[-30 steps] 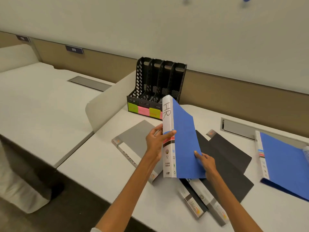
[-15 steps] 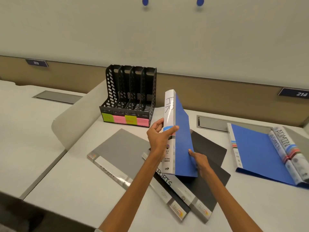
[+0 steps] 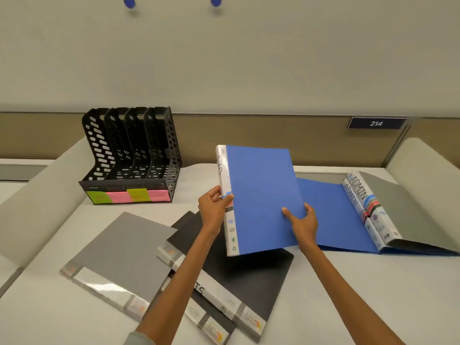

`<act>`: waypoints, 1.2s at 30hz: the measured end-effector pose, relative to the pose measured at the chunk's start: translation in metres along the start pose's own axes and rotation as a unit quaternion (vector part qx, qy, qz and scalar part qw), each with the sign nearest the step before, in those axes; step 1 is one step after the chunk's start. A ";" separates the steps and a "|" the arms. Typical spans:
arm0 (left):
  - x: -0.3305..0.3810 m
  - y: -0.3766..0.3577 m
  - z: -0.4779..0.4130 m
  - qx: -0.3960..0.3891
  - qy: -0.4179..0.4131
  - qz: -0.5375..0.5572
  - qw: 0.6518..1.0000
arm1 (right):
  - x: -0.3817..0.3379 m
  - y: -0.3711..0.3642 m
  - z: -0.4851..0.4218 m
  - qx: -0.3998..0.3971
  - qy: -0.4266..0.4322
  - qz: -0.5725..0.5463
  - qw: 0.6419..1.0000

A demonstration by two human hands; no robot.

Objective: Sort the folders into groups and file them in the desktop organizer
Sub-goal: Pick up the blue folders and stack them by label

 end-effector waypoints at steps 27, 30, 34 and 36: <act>-0.152 -0.249 -0.034 -0.161 0.011 -0.177 0.971 | 0.092 0.132 -0.147 0.009 0.036 0.327 0.944; -0.151 -0.256 -0.036 -0.168 0.003 -0.197 0.966 | 0.098 0.115 -0.147 -0.032 0.039 0.289 0.956; -0.156 -0.259 -0.030 -0.150 0.010 -0.210 0.966 | 0.099 0.106 -0.149 -0.039 0.057 0.286 0.956; -0.160 -0.259 -0.028 -0.146 0.016 -0.208 0.967 | 0.100 0.107 -0.151 -0.042 0.060 0.286 0.956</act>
Point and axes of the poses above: each hand's wrist, its own z-axis away from the middle knuckle, its own y-axis out of the back of the hand, x = y × z, the point moved 5 cm from there along -z, towards the middle knuckle, and after that the axes turned 2 degrees about -y, right-handed, at the moved point
